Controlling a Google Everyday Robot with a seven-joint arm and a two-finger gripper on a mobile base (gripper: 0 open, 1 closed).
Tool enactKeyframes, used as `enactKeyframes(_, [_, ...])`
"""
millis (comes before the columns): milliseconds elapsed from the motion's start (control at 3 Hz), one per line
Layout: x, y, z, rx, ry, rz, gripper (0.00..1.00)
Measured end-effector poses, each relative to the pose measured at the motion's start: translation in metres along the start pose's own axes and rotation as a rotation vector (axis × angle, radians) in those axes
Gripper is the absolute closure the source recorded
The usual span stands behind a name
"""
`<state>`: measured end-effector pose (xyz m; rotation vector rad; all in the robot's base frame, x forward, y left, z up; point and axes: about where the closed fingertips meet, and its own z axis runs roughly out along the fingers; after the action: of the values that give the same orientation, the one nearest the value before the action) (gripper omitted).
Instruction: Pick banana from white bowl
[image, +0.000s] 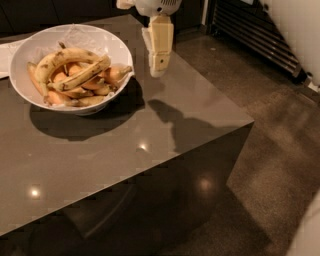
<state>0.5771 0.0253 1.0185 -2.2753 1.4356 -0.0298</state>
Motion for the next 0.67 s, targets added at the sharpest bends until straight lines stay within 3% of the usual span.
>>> enactKeyframes(333, [-0.019, -0.020, 0.017, -0.030, -0.046, -0.056, 0.00])
enactKeyframes(667, [-0.030, -0.034, 0.036, -0.060, -0.065, -0.092, 0.18])
